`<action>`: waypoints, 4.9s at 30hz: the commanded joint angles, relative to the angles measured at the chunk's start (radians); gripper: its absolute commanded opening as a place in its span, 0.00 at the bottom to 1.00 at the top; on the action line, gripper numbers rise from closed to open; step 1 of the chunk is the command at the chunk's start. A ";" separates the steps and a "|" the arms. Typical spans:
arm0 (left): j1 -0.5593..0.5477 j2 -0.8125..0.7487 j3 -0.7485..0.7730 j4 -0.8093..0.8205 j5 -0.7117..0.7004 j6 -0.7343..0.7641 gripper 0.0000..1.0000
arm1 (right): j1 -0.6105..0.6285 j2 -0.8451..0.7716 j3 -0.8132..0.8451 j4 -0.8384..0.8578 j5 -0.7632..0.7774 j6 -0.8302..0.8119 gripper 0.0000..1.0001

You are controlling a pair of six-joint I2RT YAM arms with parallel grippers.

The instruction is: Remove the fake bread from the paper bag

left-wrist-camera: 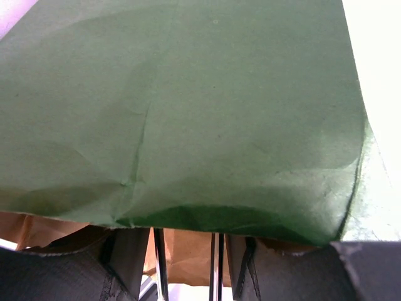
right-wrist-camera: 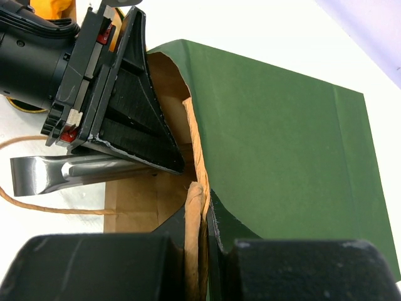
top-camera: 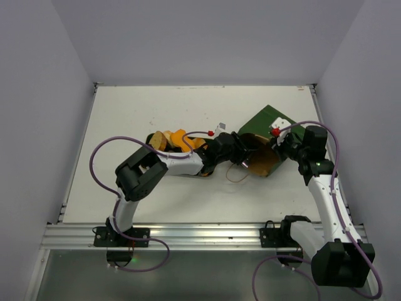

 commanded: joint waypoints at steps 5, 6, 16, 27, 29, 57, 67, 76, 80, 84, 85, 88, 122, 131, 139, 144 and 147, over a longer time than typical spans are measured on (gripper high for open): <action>-0.007 -0.001 0.047 0.000 -0.036 -0.005 0.51 | -0.001 -0.006 0.018 0.009 -0.038 -0.007 0.00; -0.007 0.002 0.049 -0.005 -0.036 -0.005 0.51 | -0.002 -0.006 0.018 0.009 -0.036 -0.007 0.00; -0.007 -0.028 0.035 -0.022 -0.022 0.019 0.51 | -0.002 -0.006 0.017 0.010 -0.038 -0.010 0.00; -0.013 -0.059 0.015 0.006 -0.014 0.022 0.51 | -0.002 -0.007 0.017 0.007 -0.038 -0.010 0.00; -0.013 -0.079 0.006 0.013 -0.023 0.019 0.51 | -0.002 -0.007 0.017 0.007 -0.036 -0.013 0.00; -0.014 -0.065 -0.002 -0.005 -0.033 0.035 0.52 | -0.001 -0.006 0.014 0.009 -0.038 -0.016 0.00; -0.010 -0.009 0.038 -0.012 -0.025 0.035 0.52 | -0.001 -0.006 0.014 0.006 -0.039 -0.019 0.00; 0.002 0.017 0.061 0.003 -0.020 0.035 0.52 | -0.001 -0.004 0.012 0.004 -0.044 -0.023 0.00; 0.002 0.033 0.067 0.015 -0.014 0.032 0.52 | -0.001 -0.004 0.012 0.001 -0.044 -0.026 0.00; 0.007 0.050 0.087 0.006 -0.014 0.029 0.52 | -0.001 -0.004 0.012 0.003 -0.045 -0.025 0.00; 0.009 0.053 0.093 0.004 -0.017 0.030 0.52 | -0.002 -0.002 0.012 0.003 -0.047 -0.025 0.00; 0.012 0.067 0.118 -0.011 -0.025 0.032 0.52 | -0.002 -0.002 0.011 0.001 -0.050 -0.025 0.00; 0.024 -0.025 0.009 0.026 -0.020 0.234 0.00 | -0.004 -0.007 0.011 0.000 -0.041 -0.022 0.00; 0.022 -0.182 -0.163 0.040 -0.025 0.305 0.00 | -0.004 -0.007 0.009 0.004 -0.032 -0.014 0.00; 0.012 -0.257 -0.249 0.073 -0.017 0.311 0.00 | -0.004 -0.006 0.009 0.007 -0.029 -0.013 0.00; 0.012 -0.188 -0.194 0.104 0.035 0.262 0.01 | -0.002 -0.009 0.009 0.006 -0.029 -0.014 0.00; 0.012 -0.153 -0.185 0.139 0.069 0.217 0.13 | -0.004 -0.009 0.009 0.007 -0.027 -0.014 0.00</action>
